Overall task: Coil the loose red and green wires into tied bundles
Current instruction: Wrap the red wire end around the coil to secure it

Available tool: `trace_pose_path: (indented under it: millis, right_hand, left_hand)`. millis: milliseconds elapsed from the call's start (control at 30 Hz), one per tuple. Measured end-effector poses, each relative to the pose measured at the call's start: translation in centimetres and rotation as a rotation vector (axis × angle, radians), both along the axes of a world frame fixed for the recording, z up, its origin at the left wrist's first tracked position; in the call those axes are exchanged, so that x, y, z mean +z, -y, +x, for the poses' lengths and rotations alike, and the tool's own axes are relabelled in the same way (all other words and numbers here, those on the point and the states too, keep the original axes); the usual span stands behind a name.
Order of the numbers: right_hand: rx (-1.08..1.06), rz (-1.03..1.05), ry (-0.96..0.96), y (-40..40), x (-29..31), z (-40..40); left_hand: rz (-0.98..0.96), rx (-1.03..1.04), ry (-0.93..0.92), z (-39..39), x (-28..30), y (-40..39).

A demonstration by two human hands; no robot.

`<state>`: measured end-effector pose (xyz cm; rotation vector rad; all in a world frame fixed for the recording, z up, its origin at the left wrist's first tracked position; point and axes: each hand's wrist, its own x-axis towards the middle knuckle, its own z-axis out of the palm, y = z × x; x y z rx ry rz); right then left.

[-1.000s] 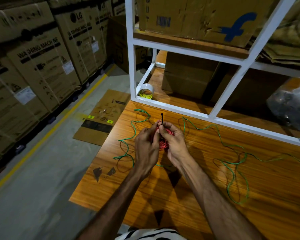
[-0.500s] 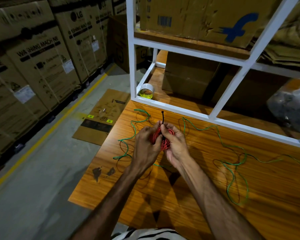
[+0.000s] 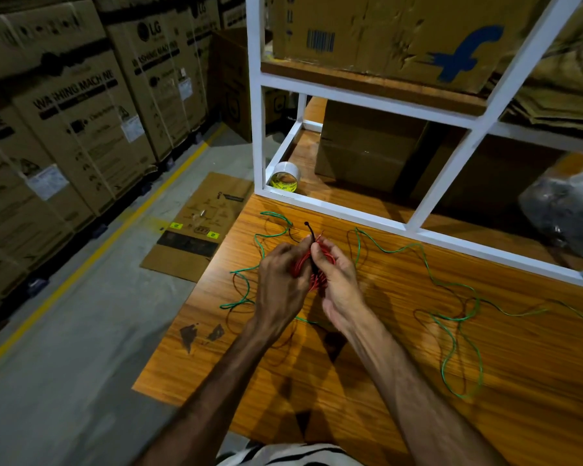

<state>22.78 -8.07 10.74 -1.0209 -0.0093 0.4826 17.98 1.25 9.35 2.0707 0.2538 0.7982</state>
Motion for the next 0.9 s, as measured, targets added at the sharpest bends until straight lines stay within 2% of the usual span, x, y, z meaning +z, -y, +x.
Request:
trace_pose_path:
  millis: [133, 333, 567, 767, 900]
  right_hand:
    - [0.108, -0.106, 0.007, 0.4, 0.2, 0.3]
    - [0.337, -0.095, -0.105, 1.7, 0.9, 0.8]
    - [0.293, -0.031, -0.053, 1.5, 0.8, 0.5]
    - [0.223, 0.041, -0.017, 1.2, 1.1, 0.0]
    - [0.158, 0.026, 0.018, 1.0, 1.3, -0.4]
  left_hand:
    - [0.062, -0.014, 0.019, -0.4, 0.0, -0.5]
    - [0.064, -0.025, 0.036, -0.8, 0.0, -0.8]
    - [-0.062, 0.009, 0.1, -1.2, 0.4, -0.6]
    - [-0.174, 0.123, 0.096, -1.7, 1.3, 0.4]
    - [-0.253, 0.13, 0.103, -1.7, 1.5, 0.8]
